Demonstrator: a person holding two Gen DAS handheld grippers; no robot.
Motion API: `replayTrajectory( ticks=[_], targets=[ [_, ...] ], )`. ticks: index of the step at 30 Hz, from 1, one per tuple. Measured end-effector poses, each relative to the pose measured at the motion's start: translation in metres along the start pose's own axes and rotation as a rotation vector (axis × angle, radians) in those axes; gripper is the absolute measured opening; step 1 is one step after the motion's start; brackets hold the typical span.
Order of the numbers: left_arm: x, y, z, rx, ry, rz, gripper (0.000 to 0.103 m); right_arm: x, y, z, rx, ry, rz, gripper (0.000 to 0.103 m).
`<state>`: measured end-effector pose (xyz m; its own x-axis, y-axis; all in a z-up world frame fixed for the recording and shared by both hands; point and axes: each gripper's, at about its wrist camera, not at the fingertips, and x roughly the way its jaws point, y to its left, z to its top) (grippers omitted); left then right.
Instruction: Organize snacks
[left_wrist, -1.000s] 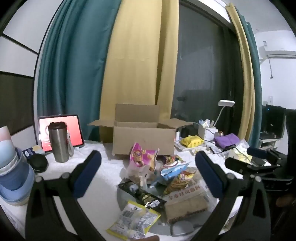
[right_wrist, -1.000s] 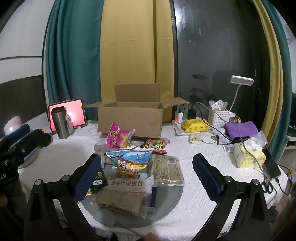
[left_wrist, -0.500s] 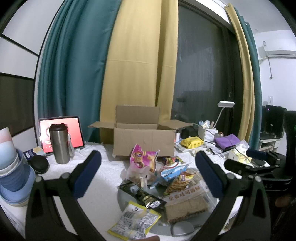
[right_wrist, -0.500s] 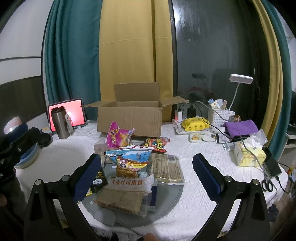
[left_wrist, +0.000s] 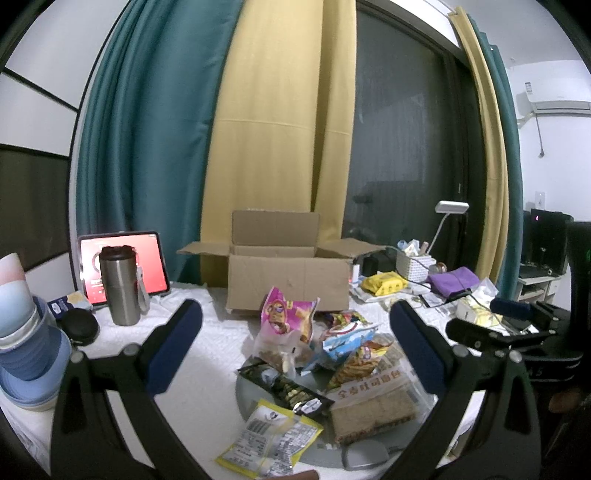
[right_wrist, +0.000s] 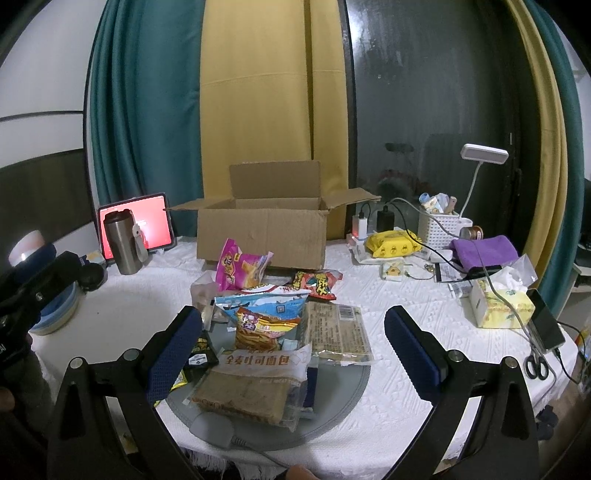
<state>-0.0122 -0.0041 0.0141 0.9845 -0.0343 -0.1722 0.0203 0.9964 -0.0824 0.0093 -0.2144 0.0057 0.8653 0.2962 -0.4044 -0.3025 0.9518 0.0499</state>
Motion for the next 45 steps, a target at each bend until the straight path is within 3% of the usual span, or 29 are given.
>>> replayTrajectory(
  ticks=[45],
  targets=[
    [-0.0009,0.0092,-0.0082,-0.015,0.020,0.005,0.102,0.0010,0.0024,-0.0086,-0.007,0.027,0.003,0.101]
  ],
)
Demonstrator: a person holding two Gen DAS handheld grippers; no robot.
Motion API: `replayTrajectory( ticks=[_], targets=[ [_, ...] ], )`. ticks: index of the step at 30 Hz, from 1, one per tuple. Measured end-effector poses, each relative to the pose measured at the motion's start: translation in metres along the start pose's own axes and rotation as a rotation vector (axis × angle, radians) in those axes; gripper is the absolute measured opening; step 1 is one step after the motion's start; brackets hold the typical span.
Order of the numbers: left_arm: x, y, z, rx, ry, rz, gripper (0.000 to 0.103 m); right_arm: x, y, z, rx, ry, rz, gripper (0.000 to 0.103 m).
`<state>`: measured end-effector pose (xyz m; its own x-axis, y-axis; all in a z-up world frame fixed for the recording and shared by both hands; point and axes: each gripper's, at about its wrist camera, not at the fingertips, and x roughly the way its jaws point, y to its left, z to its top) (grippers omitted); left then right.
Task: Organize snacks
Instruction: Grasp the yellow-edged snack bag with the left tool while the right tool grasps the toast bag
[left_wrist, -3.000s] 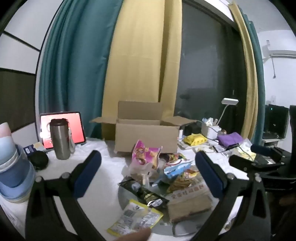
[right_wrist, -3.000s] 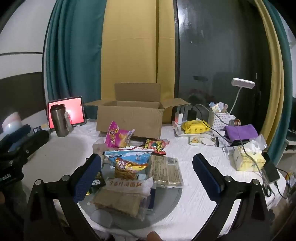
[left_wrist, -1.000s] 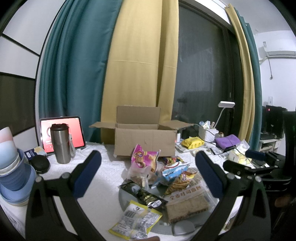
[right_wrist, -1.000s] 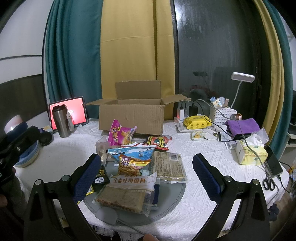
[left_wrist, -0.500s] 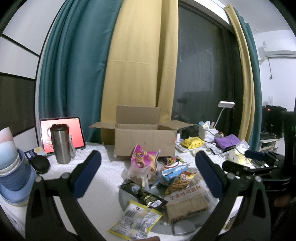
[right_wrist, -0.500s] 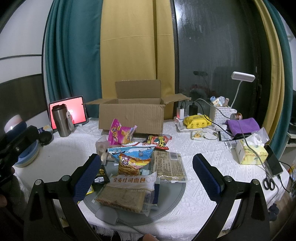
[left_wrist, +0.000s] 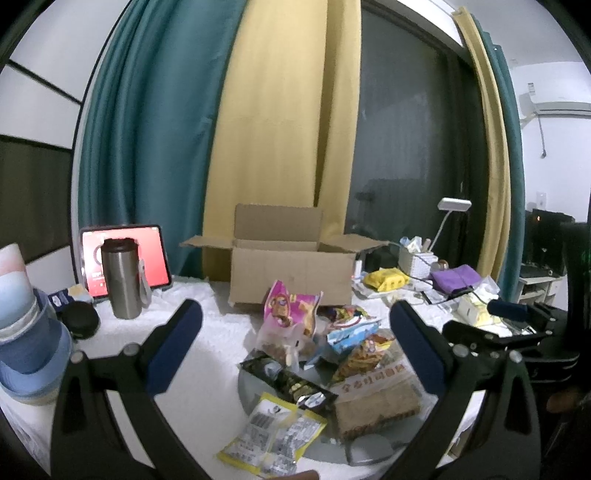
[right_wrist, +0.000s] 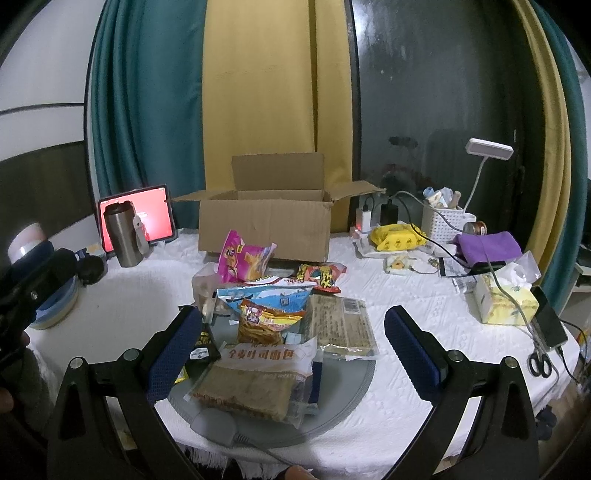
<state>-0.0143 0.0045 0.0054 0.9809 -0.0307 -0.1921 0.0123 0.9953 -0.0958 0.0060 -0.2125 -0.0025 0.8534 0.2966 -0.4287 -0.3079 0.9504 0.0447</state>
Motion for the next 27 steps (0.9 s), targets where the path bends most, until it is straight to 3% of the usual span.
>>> replayTrajectory(
  ticks=[10,16,25,27],
  targets=[
    [0.035,0.012,-0.043,-0.009,0.157,0.031,0.102,0.035,0.009,-0.014,-0.008,0.113,0.017,0.101],
    [0.059,0.024,-0.078,-0.018,0.286,0.037,0.102,0.072,0.010,-0.037,-0.006,0.246,0.042,0.101],
    [0.102,0.027,-0.114,0.013,0.470,-0.014,0.102,0.113,0.009,-0.061,0.055,0.360,0.096,0.100],
    [0.108,0.027,-0.121,0.016,0.506,-0.032,0.101,0.121,0.010,-0.065,0.068,0.393,0.118,0.094]
  ],
)
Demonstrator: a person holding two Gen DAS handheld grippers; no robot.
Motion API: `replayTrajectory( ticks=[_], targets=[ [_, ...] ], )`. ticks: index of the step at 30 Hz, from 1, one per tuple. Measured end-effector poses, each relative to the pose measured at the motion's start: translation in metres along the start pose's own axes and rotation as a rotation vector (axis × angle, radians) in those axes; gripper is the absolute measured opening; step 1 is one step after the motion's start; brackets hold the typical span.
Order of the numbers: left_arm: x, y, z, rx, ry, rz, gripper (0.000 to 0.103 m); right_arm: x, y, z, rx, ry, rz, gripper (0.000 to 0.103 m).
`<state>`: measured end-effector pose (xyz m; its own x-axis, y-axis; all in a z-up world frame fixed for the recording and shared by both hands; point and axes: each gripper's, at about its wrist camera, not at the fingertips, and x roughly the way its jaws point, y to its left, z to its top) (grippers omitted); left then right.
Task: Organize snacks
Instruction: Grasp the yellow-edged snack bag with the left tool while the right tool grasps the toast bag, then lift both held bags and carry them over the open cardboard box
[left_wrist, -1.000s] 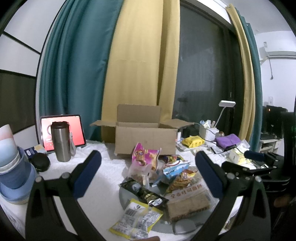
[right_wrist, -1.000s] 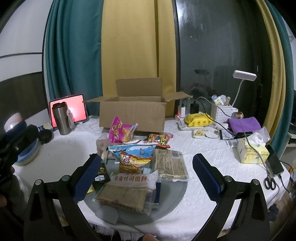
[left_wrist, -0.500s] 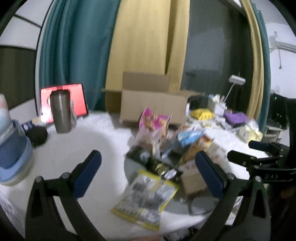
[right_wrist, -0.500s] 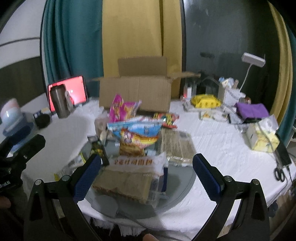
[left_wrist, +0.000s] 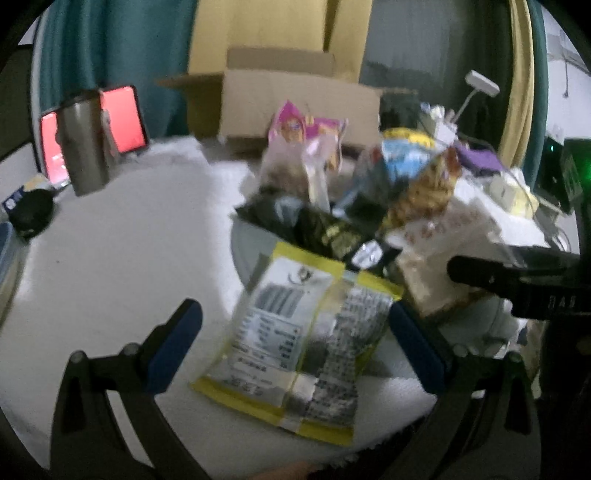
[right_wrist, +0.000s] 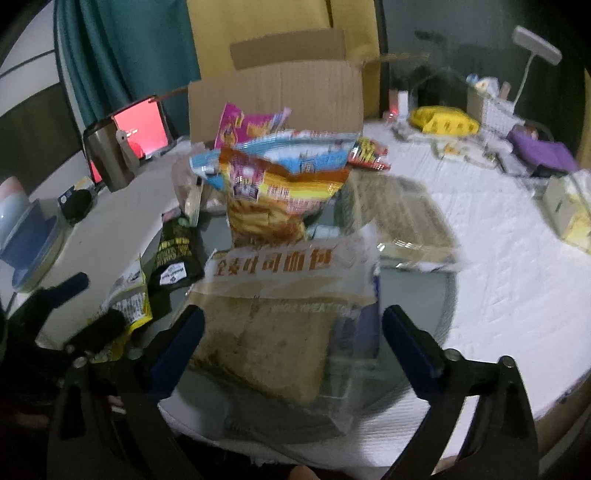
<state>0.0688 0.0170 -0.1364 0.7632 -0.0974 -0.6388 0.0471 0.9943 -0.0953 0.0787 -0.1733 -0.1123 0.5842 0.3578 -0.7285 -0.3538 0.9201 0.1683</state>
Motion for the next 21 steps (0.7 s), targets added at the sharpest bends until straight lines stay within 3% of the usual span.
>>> replayTrajectory(
  ticks=[2,7,8,9,12,17,21],
  targets=[
    [0.010,0.000,-0.002,-0.009,0.042,-0.026,0.088,0.003,0.001,0.000,-0.003,0.000,-0.002,0.091],
    [0.012,-0.001,-0.002,-0.001,0.050,-0.030,0.062,0.004,-0.001,0.004,-0.006,-0.027,0.022,0.066],
    [0.011,0.000,0.000,-0.009,0.049,-0.037,0.057,0.004,-0.002,0.005,-0.009,-0.031,0.032,0.051],
    [0.010,0.001,0.002,-0.013,0.047,-0.043,0.056,0.002,-0.003,0.006,-0.007,-0.040,0.046,0.041],
    [0.002,-0.001,0.010,-0.015,0.023,-0.045,0.055,-0.007,-0.005,0.011,-0.022,-0.064,0.075,0.029],
    [-0.017,-0.001,0.032,-0.028,-0.036,-0.049,0.054,-0.035,-0.004,0.026,-0.058,-0.147,0.114,0.019],
    [-0.030,-0.002,0.050,-0.025,-0.095,-0.042,0.054,-0.058,-0.004,0.042,-0.086,-0.224,0.111,0.017]
  ],
)
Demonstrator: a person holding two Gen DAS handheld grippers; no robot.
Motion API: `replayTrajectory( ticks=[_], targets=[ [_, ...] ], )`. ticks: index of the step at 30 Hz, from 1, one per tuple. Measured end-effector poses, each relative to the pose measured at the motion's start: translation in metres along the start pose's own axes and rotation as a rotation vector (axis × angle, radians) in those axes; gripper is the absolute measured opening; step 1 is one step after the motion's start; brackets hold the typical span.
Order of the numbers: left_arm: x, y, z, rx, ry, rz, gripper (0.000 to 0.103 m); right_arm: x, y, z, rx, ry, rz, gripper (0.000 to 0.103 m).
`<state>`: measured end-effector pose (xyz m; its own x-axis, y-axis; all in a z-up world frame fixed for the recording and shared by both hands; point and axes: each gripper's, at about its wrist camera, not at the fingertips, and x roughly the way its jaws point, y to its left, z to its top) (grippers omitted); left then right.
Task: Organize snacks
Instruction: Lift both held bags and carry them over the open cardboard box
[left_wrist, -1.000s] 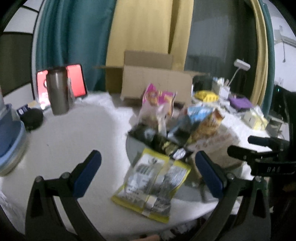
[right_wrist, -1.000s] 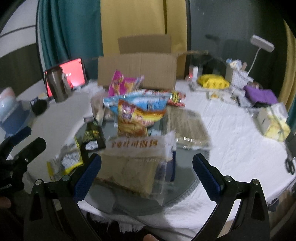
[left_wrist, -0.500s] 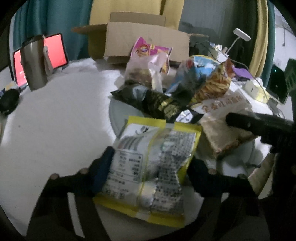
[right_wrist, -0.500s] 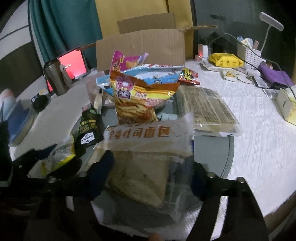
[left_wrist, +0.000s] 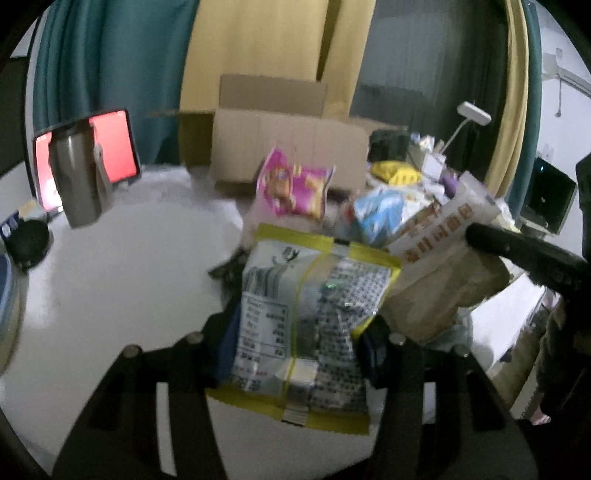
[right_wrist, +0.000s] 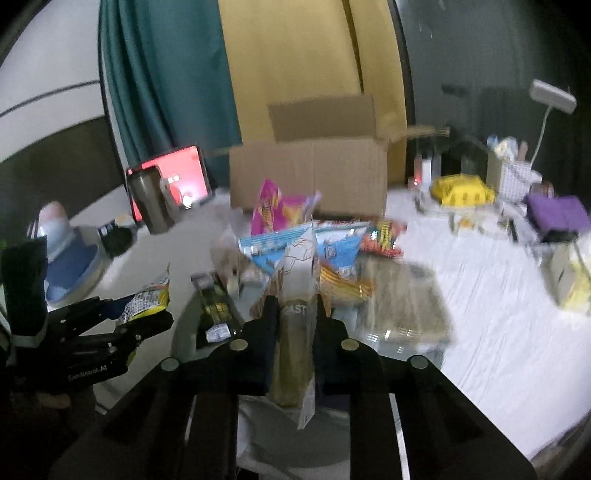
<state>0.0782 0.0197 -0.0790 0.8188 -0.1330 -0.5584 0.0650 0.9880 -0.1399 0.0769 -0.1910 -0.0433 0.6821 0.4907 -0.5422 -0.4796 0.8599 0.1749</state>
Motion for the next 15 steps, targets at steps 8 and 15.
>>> replayTrajectory(
  ticks=[8,15],
  targets=[
    [-0.003,0.004,0.039,0.009,-0.080,0.027,0.054,-0.025,-0.015,0.039,-0.029,-0.119,-0.028,0.017],
    [0.003,0.012,0.072,0.015,-0.137,0.049,0.054,-0.026,-0.032,0.073,-0.054,-0.201,-0.049,0.017]
  ],
)
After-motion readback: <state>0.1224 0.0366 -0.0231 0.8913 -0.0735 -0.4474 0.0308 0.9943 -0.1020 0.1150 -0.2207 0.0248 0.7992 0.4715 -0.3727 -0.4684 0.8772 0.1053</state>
